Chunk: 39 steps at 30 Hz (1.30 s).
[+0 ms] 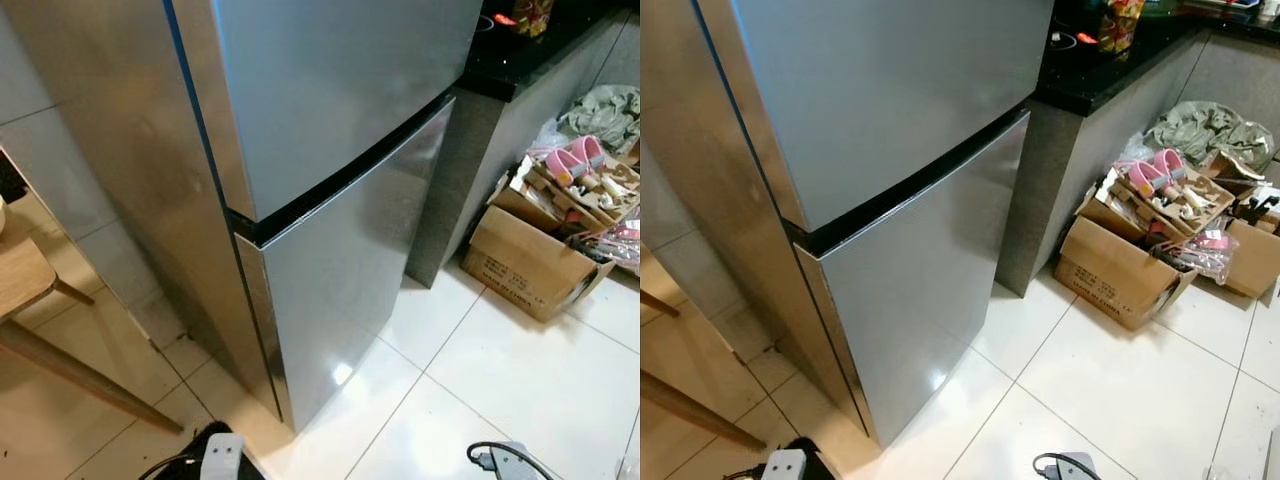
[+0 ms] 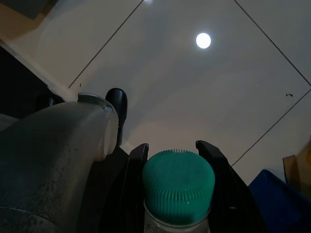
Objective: Restocking fridge
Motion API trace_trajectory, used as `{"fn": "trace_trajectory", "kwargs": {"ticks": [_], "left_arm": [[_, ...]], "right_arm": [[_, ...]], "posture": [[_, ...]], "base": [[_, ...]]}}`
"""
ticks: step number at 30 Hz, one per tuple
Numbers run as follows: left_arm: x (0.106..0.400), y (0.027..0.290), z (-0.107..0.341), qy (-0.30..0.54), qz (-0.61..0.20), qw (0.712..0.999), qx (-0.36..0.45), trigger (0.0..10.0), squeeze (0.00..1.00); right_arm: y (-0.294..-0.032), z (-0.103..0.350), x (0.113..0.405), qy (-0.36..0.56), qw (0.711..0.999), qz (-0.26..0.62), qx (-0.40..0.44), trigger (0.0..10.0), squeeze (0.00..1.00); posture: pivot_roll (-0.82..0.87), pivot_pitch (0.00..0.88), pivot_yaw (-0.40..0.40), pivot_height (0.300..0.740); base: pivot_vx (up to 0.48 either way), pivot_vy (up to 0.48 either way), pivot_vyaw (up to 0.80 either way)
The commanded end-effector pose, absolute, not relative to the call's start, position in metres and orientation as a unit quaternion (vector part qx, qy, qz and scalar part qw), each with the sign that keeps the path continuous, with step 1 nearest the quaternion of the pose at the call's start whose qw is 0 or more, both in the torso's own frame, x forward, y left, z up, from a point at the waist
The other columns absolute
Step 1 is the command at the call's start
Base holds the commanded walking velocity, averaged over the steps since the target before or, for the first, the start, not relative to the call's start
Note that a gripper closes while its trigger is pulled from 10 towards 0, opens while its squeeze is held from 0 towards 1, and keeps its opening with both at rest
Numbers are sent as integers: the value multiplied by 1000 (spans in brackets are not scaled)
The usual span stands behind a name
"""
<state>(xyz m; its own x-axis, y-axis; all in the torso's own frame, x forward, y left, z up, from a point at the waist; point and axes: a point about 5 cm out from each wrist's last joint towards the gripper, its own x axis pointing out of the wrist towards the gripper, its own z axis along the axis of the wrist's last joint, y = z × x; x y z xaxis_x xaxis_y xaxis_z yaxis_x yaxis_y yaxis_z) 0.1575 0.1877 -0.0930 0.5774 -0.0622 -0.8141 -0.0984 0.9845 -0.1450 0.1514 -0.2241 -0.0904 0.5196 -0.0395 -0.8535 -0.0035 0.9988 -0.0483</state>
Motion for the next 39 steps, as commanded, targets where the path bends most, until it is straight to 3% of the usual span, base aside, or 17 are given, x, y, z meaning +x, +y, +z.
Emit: {"fn": "trace_trajectory", "kwargs": {"ticks": [1, 6, 15, 24, 32, 33, 34, 35, 39], "left_arm": [[167, 197, -87, 425, 32, 896, -121, 10000, 1000], [191, 198, -71, 343, 12, 915, -213, 10000, 1000], [217, 200, -51, 271, -36, 925, -266, 10000, 1000], [244, 173, -25, 190, -196, 925, -264, 10000, 1000], [267, 166, 0, 126, -243, 933, -235, 10000, 1000], [272, 167, 5, 112, -244, 936, -229, 10000, 733], [272, 167, 5, 112, -244, 936, -229, 10000, 733], [278, 165, 13, 94, -254, 937, -219, 10000, 0], [282, 163, 19, 77, -266, 936, -217, 10000, 0]], "right_arm": [[-223, -92, 147, 497, 867, -4, -25, 10000, 0], [-223, -93, 146, 500, 866, 0, -30, 10000, 0], [-223, -93, 146, 501, 865, 4, -35, 10000, 0], [-223, -93, 146, 501, 864, 9, -39, 10000, 0], [-221, -93, 145, 502, 864, 9, -38, 10000, 0], [-222, -94, 145, 503, 864, 8, -37, 10000, 0], [-222, -94, 145, 503, 864, 8, -37, 10000, 0], [-222, -94, 144, 503, 863, 7, -36, 10000, 0], [-221, -94, 144, 503, 863, 7, -36, 10000, 0]], "posture": [[-34, 88, -23, 740], [-36, 86, -21, 740], [-34, 80, -24, 740], [-28, 84, -24, 740], [-28, 88, -23, 740], [-28, 88, -23, 740], [-28, 88, -23, 740], [-31, 89, -19, 740], [-32, 89, -18, 740]], "base": [[0, 0, 0], [0, 0, 0], [0, 0, 0], [0, 0, 0], [0, 0, 0], [0, 0, 0], [0, 0, 0], [0, 0, 0], [0, 0, 0]]}}
